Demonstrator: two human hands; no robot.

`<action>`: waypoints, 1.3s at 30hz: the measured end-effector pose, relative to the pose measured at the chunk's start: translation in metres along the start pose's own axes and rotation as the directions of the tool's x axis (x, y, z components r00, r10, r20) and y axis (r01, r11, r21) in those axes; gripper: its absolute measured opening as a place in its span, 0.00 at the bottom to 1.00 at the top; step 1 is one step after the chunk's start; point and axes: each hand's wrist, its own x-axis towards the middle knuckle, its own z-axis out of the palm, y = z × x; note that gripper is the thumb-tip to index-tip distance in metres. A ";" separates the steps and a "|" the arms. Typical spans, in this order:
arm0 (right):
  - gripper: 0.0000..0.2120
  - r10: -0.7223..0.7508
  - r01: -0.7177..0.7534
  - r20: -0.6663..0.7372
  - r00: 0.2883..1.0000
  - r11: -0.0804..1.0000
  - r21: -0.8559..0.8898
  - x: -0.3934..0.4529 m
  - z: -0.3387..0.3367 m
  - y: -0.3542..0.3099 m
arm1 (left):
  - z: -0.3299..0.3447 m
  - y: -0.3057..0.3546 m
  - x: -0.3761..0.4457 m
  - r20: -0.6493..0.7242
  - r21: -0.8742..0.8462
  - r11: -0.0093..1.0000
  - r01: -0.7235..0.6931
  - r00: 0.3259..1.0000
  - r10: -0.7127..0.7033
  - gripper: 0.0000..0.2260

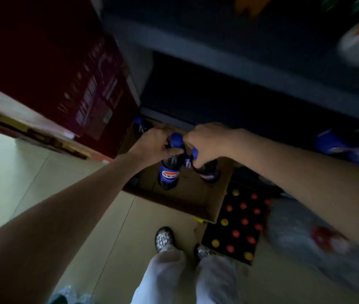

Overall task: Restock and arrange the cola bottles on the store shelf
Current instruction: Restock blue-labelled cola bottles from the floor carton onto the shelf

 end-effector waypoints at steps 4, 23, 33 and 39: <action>0.16 0.094 -0.091 0.038 0.995 0.993 -0.071 -0.139 -0.077 0.005 | -0.087 0.115 -0.014 0.066 -0.074 0.988 -0.134 0.988 0.139 0.15; 0.07 0.586 -0.518 -0.640 0.497 0.792 0.323 -0.784 0.010 0.176 | -0.124 0.729 -0.140 -0.118 0.270 0.706 -0.655 0.705 0.700 0.13; 0.08 0.867 -0.289 -0.493 -0.071 0.455 0.842 -0.970 0.101 0.273 | -0.036 0.951 -0.144 -0.290 -0.006 0.614 -0.789 0.589 0.754 0.15; 0.11 0.828 -0.415 -0.494 -0.267 0.364 0.834 -1.019 0.124 0.361 | 0.008 1.038 -0.116 -0.268 0.060 0.525 -0.849 0.493 0.828 0.16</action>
